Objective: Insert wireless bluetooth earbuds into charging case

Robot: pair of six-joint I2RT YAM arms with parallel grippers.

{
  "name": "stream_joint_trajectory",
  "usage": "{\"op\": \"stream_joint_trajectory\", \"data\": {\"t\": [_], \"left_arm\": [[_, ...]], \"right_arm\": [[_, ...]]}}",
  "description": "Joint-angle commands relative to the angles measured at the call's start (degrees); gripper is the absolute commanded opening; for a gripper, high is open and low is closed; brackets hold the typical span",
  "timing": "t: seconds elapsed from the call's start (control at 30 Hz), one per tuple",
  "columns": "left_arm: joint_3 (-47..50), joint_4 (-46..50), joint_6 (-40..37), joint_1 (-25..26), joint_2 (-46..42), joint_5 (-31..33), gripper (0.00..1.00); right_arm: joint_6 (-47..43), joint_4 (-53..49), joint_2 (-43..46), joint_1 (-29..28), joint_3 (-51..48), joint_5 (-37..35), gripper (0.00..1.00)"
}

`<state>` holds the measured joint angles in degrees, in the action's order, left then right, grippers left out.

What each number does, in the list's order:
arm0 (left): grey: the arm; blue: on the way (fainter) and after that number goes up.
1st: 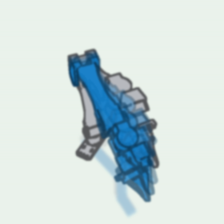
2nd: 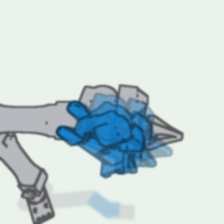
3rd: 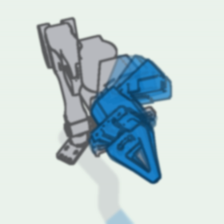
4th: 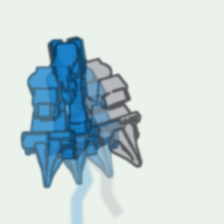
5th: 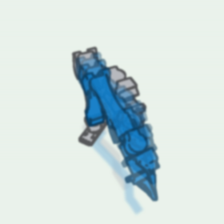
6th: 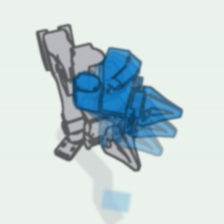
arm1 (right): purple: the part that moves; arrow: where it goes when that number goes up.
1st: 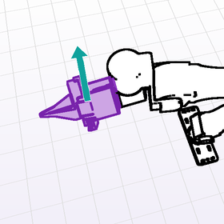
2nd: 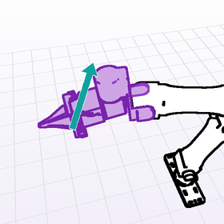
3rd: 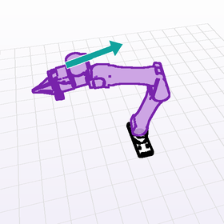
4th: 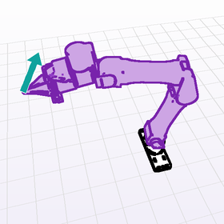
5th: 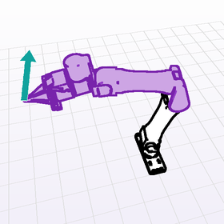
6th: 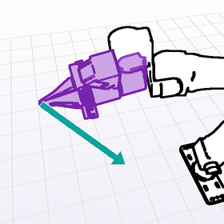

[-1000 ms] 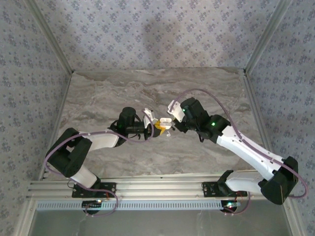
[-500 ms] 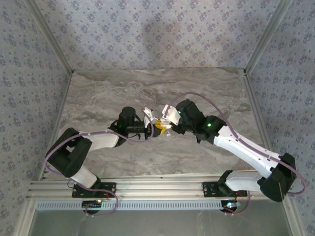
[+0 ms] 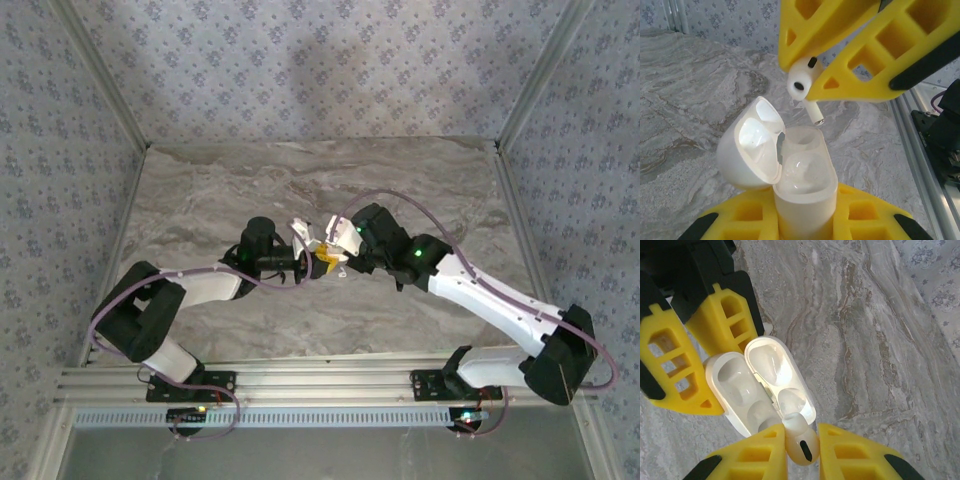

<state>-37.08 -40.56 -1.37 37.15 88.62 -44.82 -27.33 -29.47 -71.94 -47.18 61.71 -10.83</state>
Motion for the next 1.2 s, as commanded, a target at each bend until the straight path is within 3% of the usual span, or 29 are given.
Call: {"op": "stream_joint_trajectory", "data": {"t": [0.0,0.73,1.17], "left_arm": [[-1.5,-2.0,0.5,0.4,-2.1,-2.0,0.16],[-1.7,-1.6,0.6,0.6,-3.5,0.1,0.16],[-1.6,-0.3,-0.8,0.6,-3.5,0.7,0.16]], "right_arm": [[-1.5,0.4,-0.7,-0.5,1.2,-2.0,0.19],[-2.6,-1.2,-0.9,-4.0,0.7,-3.3,0.2],[5.7,-1.9,2.5,-1.9,1.3,8.7,0.4]]}}
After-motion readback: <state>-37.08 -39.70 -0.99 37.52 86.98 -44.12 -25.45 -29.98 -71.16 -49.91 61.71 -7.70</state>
